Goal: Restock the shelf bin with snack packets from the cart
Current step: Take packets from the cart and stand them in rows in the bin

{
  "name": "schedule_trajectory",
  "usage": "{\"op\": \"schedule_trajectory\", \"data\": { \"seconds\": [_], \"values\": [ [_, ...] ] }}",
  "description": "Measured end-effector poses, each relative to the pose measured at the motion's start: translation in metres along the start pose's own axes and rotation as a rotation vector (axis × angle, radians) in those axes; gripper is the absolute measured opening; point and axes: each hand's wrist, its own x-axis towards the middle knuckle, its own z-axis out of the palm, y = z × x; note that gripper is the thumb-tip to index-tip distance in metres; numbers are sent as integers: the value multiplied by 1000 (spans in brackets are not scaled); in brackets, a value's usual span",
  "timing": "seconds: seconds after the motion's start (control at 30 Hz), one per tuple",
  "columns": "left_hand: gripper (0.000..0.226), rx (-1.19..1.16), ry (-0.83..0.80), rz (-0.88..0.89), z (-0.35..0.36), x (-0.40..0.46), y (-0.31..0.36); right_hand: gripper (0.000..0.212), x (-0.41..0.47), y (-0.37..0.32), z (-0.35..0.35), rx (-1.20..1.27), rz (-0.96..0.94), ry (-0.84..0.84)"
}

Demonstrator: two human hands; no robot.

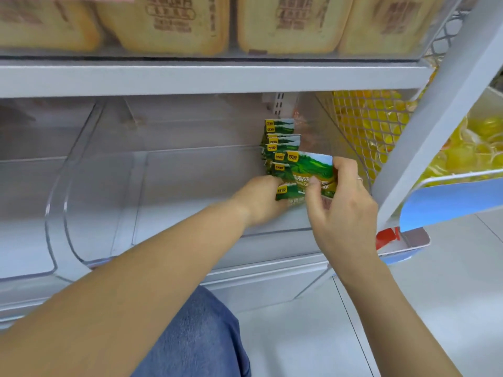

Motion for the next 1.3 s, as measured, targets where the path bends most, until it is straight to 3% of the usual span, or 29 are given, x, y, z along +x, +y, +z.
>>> {"op": "schedule_trajectory", "data": {
  "seconds": [0.13, 0.3, 0.47, 0.63, 0.8, 0.97, 1.03, 1.13, 1.17, 1.3],
  "values": [
    [21, 83, 97, -101, -8, 3, -2, 15, 2, 1, -7, -102, -83, -85],
    [28, -55, 71, -226, -11, 0, -11, 9, 18, 1, -10, -314, 10, -507],
    [14, -209, 46, -257, -12, -1, -12, 11, 40, -1, 1, -388, 62, -574],
    [26, -192, -92, -139, -7, -5, -7, 6, 40, 0, 11, -286, 167, -564],
    [36, -45, 50, -66, -4, 3, -12, 7, 36, 4, 12, -62, 287, -567],
    [33, -101, 71, -40, -5, -1, -11, 38, 33, -6, 1, -247, 190, -648],
    [32, -100, 104, -33, -6, -2, -11, 42, 27, -11, -14, -345, 39, -499],
    [36, -71, 184, -4, -7, -1, -6, 23, 15, -1, -34, -249, -190, -36],
    [37, -60, 210, 11, -7, 0, -4, 22, 9, 8, -33, -193, -218, 23],
    [43, 13, 163, -2, 0, 2, 1, 34, -10, 30, -12, -66, -204, -25]
  ]
}}
